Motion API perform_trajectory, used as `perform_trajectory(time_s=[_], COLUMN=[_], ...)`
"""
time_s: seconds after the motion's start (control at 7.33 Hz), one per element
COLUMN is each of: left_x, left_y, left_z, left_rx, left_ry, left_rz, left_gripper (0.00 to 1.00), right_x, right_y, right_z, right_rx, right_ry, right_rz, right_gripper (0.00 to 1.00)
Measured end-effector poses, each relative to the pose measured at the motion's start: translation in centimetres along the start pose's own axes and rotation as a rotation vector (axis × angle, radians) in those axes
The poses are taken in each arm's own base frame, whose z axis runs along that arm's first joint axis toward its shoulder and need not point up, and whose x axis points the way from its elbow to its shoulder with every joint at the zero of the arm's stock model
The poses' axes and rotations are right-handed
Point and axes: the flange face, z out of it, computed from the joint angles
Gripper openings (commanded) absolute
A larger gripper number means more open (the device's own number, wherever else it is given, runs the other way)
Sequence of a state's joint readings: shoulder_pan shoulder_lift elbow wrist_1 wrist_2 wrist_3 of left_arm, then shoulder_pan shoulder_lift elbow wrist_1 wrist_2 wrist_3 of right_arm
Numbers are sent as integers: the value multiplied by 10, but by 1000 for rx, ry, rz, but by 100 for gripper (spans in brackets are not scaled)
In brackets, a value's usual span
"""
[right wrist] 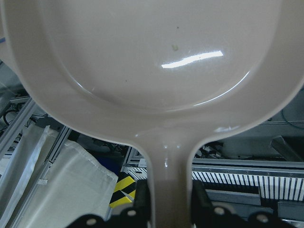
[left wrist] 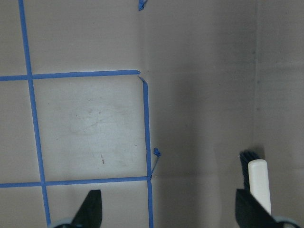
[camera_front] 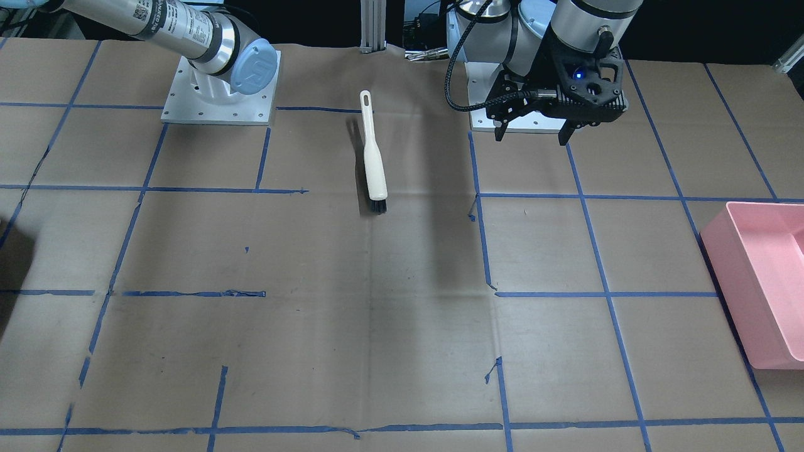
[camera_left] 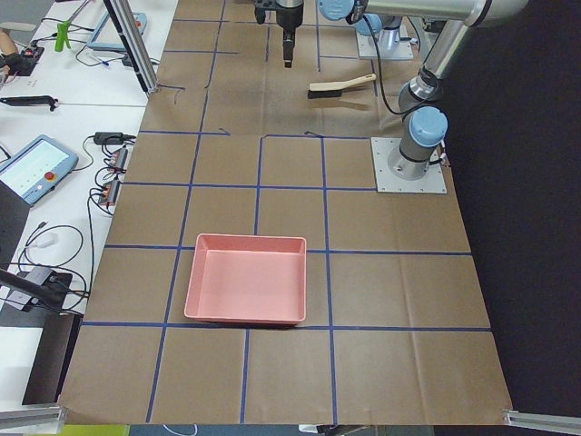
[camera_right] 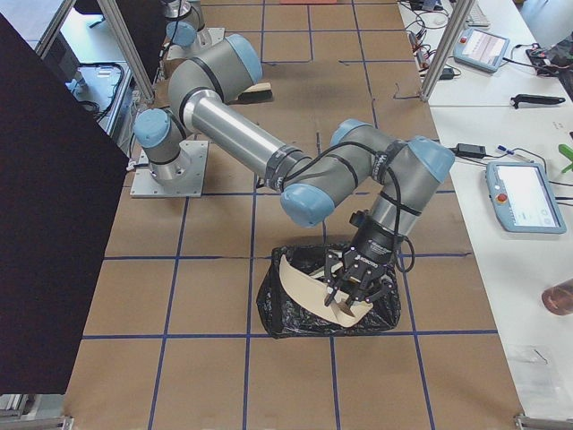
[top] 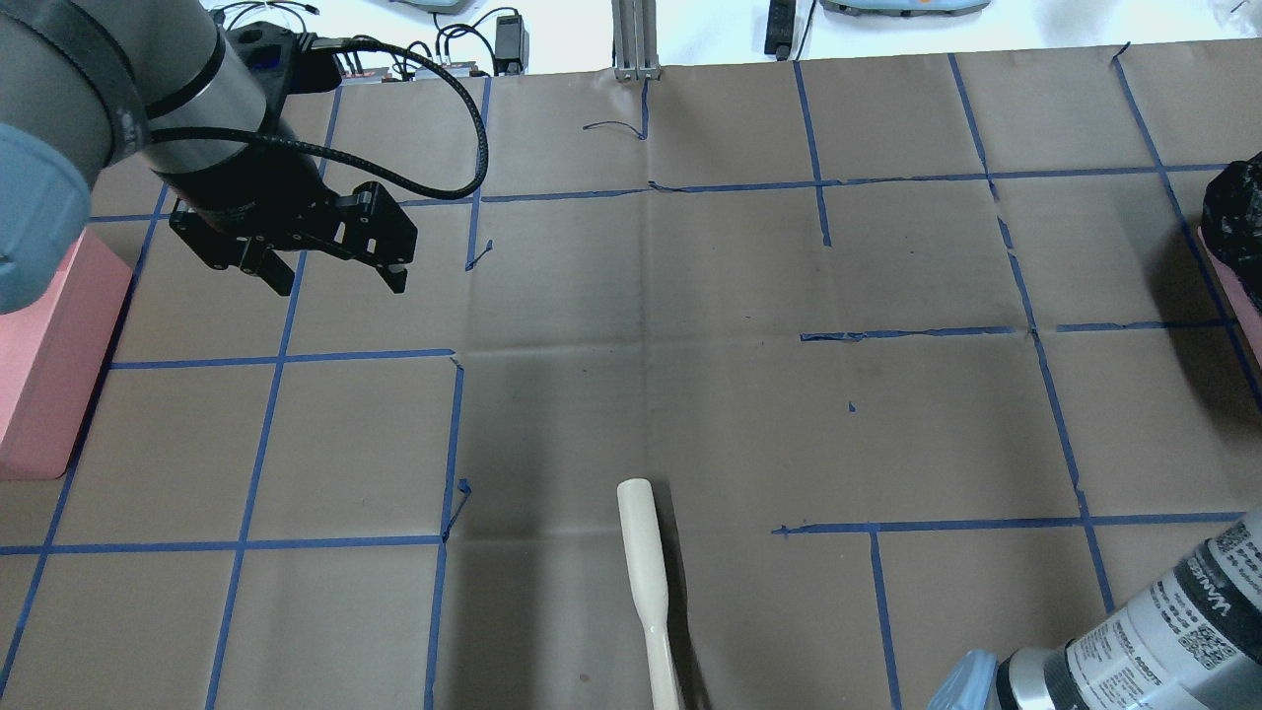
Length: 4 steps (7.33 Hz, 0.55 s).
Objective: Sweep and dump trash in nearest bin
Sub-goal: 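Tip the dustpan over the dark bin with the right gripper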
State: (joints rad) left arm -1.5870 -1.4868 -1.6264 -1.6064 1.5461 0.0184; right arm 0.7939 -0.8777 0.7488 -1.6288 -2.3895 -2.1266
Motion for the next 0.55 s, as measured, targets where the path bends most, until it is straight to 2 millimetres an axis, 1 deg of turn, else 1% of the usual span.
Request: perform_trajectory(time_s=[0.27,0.41,0.55], left_x=[0,0,0], left_y=[1,1,1], left_z=[0,0,0], left_rx=[0,0,1], left_ry=[0,0,0], left_rz=[-1,-1,-1], left_gripper=[100,100,100], right_x=[-1,-4,-13], right_y=[4,6,9], right_z=[-2,-7,-20], right_rx=[-13,6,50], right_ry=[14,34,66], right_rz=[-15,-27,-35], right_gripper=[5,5,5])
